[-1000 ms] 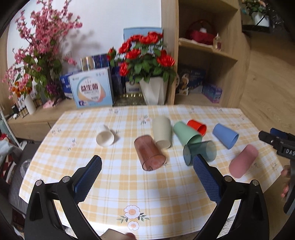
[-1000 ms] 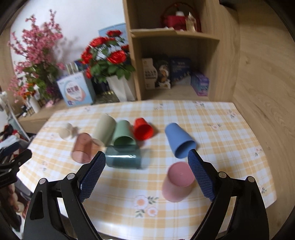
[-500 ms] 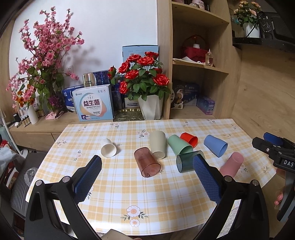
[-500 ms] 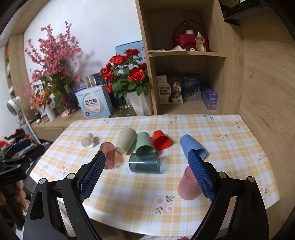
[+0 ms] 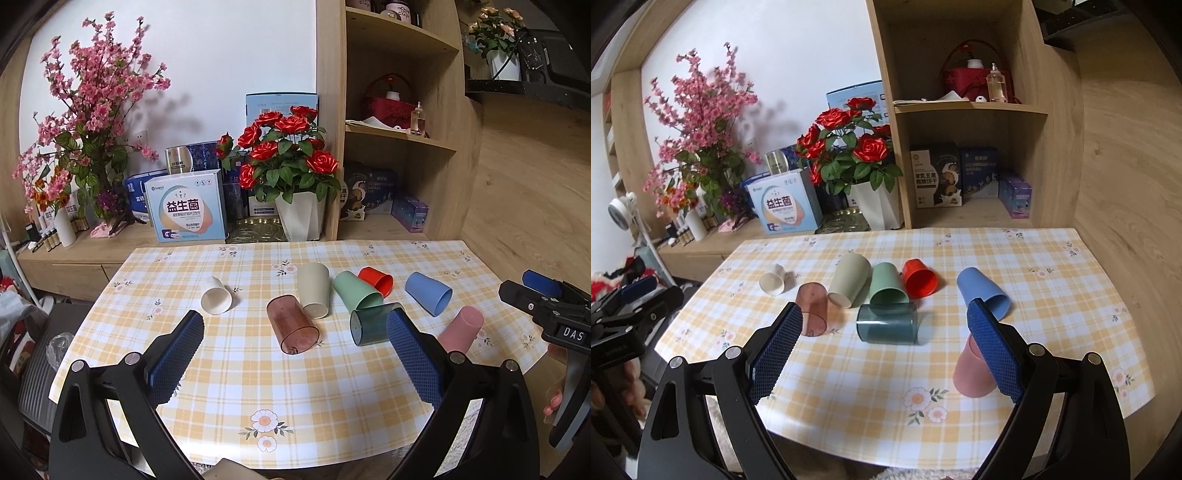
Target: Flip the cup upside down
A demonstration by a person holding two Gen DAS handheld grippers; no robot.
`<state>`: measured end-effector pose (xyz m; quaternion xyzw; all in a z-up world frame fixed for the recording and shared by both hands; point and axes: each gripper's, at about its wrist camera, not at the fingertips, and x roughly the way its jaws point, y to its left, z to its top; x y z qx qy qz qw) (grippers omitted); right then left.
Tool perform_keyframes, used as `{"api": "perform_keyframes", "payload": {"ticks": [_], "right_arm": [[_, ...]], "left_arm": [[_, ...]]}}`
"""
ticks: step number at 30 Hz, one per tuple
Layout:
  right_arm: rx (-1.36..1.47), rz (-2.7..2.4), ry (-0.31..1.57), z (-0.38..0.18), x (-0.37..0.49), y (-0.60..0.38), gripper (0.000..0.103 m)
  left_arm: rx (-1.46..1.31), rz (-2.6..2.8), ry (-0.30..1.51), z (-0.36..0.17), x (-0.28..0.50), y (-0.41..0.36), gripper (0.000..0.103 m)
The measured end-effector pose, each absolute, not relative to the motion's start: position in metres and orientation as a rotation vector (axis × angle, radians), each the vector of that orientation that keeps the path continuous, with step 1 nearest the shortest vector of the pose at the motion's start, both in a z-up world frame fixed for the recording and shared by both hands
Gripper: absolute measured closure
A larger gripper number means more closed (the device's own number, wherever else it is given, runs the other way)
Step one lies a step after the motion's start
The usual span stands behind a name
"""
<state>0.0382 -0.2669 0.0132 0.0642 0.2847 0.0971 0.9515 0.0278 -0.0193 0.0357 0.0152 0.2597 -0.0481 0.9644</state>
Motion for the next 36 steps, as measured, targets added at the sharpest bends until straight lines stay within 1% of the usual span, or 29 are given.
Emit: {"api": "perform_keyframes", "payload": {"ticks": [36], "right_arm": [[0.105, 0.184, 0.583, 0.017, 0.0397, -0.2644, 0.015]], "left_arm": [[0.019, -0.097, 0.522, 0.0387, 0.0272, -0.0137, 0.006]]}}
